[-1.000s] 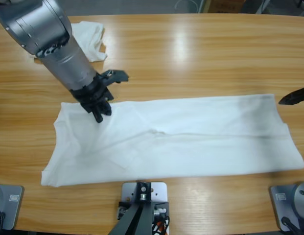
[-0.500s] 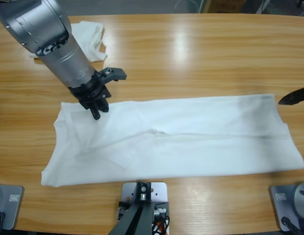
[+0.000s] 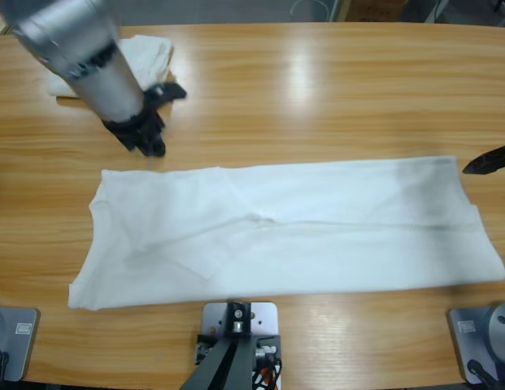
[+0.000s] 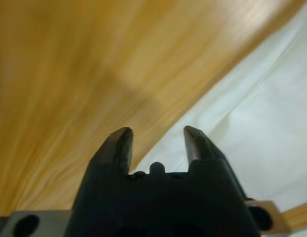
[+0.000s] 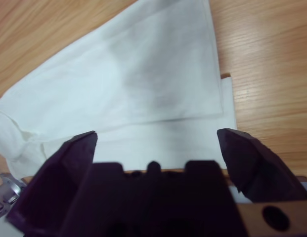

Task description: Fold clothes

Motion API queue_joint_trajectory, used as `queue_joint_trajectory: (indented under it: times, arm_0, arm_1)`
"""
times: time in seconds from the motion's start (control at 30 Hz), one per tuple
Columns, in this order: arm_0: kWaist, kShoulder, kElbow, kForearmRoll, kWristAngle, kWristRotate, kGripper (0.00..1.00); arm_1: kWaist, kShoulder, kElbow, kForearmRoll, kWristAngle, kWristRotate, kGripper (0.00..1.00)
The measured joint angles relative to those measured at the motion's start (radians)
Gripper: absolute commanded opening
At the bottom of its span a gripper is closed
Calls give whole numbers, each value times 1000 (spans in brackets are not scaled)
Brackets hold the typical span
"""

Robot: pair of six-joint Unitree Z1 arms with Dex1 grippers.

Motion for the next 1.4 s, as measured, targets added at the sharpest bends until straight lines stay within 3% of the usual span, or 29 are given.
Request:
queue_joint_trajectory:
  times: [0.07,0.13,0.2,0.3,0.4,0.83,1.1,1.4]
  arm_0:
    - [-8,-75,26,-11,6,-53,858]
    - [-49,-162,121,-58,5,-91,848]
    - [-102,-232,259,-130,-6,-136,775]
    - [-148,-284,443,-235,-45,-185,775]
    - [-194,-294,539,-309,-65,-229,775]
    - [-215,-213,555,-392,-60,-326,739]
    - [-227,-197,606,-441,-60,-326,747]
    - [-228,-196,565,-419,-36,-325,747]
  arm_1:
    - [0,0,1,-1,0,0,954]
    - [4,0,4,-7,0,0,844]
    - [14,0,7,-13,0,0,844]
    - [24,0,10,-18,0,0,849]
    - [27,-2,13,-19,0,0,849]
    - [49,-8,20,-24,-25,0,853]
    - [50,-8,20,-26,-40,5,1000]
    - [50,-8,23,-8,-101,147,1000]
